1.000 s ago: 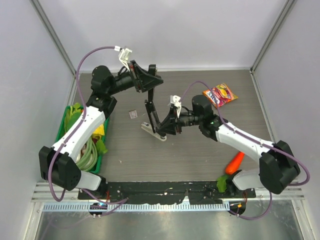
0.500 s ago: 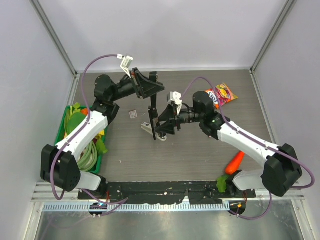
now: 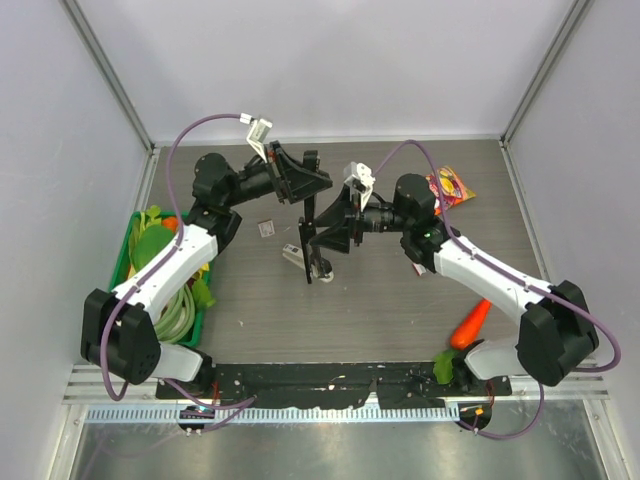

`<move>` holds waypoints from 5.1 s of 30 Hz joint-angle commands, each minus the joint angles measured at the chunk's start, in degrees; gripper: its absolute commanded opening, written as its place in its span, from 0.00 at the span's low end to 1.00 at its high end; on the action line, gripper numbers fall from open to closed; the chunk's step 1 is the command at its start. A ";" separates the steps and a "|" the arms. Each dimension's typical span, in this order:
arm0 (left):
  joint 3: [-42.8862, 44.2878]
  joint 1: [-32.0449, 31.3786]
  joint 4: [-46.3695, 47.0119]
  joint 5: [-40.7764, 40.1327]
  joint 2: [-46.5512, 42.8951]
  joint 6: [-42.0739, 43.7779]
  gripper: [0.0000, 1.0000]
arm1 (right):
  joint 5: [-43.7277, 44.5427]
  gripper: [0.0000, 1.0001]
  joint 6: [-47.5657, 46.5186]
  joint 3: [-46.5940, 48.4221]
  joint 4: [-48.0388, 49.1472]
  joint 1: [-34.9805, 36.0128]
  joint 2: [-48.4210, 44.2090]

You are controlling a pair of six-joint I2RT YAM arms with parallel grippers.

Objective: Load the staples into the stapler
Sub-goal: Open the stapler at the center of the board, then place the stapler at the center of the board.

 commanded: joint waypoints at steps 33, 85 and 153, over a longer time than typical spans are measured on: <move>1.20 3.00 1.16 -0.54 -5.89 0.67 0.13 | 2.97 0.01 9.47 -1.16 13.50 -4.09 -2.10; 6.22 11.35 -57.47 -31.39 -21.89 46.11 1.00 | 63.62 0.01 -2.83 5.68 -24.81 -5.33 6.41; 5.68 13.29 -60.09 -8.29 -19.00 53.11 1.00 | 54.86 0.61 -13.78 13.50 -31.56 -6.03 1.24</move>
